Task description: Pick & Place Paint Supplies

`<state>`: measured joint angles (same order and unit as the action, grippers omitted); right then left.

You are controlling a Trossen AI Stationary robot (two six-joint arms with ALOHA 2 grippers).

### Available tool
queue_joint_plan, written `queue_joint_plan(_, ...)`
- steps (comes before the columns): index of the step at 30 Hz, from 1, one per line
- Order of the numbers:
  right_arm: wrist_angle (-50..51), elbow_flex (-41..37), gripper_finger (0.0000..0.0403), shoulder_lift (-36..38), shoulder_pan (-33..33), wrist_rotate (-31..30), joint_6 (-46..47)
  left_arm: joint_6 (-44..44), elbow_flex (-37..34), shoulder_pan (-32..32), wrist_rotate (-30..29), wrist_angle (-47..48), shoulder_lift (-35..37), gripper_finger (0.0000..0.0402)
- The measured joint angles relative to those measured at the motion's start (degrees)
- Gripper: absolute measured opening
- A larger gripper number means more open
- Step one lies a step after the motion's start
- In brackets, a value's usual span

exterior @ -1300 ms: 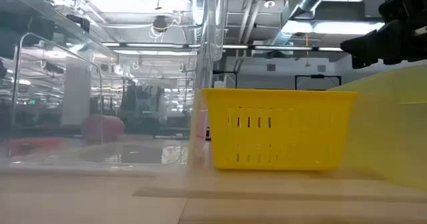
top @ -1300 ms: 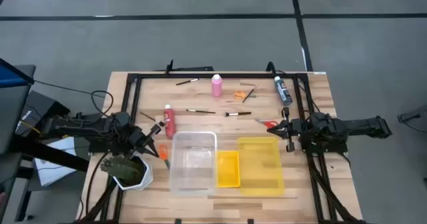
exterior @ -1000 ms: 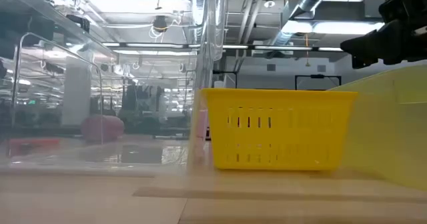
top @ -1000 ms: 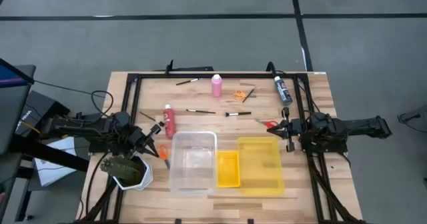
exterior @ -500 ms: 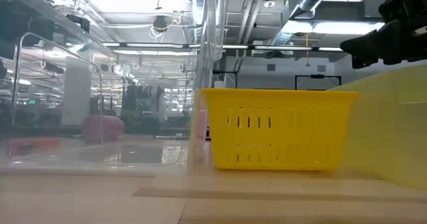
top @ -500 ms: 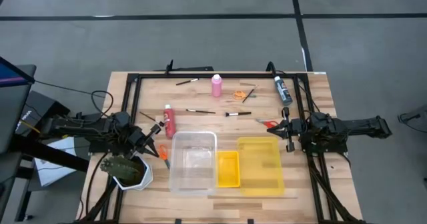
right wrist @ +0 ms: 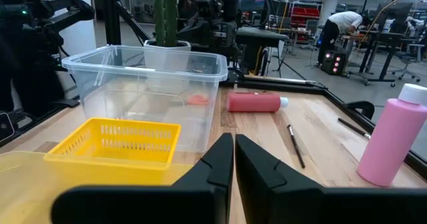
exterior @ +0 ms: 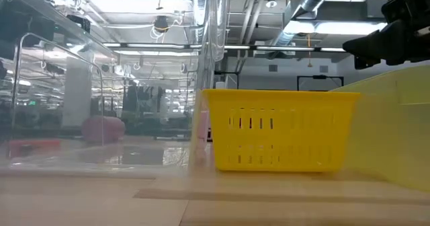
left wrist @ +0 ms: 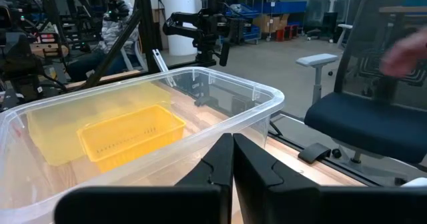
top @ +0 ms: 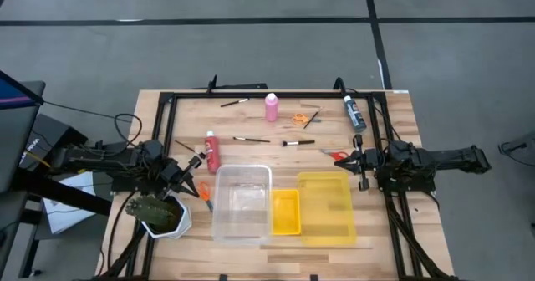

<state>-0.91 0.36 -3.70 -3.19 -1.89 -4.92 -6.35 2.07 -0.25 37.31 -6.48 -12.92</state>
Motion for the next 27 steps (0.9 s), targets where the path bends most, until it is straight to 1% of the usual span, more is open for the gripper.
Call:
queue_joint_plan(15, -0.01, -0.01, 0.0013, 0.0, -0.02, 0.0, 0.02, -0.32, -0.02, 0.0, -0.01, -0.09, -0.01, 0.0001)
queue_joint_plan(20, 0.0, -0.02, 0.0013, 0.02, -0.02, 0.0, 0.02, -0.65, -0.02, 0.0, -0.01, -2.54, -0.01, 0.0001)
queue_joint_plan(22, 0.0, 0.0, 0.0013, 0.0, -0.02, 0.0, 0.02, -0.66, -0.02, -0.02, -0.55, -5.04, -0.05, 0.0001)
queue_joint_plan(23, -0.02, -0.02, 0.0013, 0.02, -0.02, 0.0, 0.02, 0.35, -0.02, -0.02, -1.07, -6.66, -0.16, 0.0001)
queue_joint_plan(25, 0.0, 0.0, 0.0013, 0.0, -0.01, 0.0, 0.02, 5.45, -0.02, -0.02, -3.29, -10.04, -0.36, 0.0001)
queue_joint_plan(27, -0.01, -0.02, 0.0013, 0.0, 0.0, 0.0, 0.01, 14.65, -0.02, -0.02, -8.5, -14.85, -0.75, 0.0001)
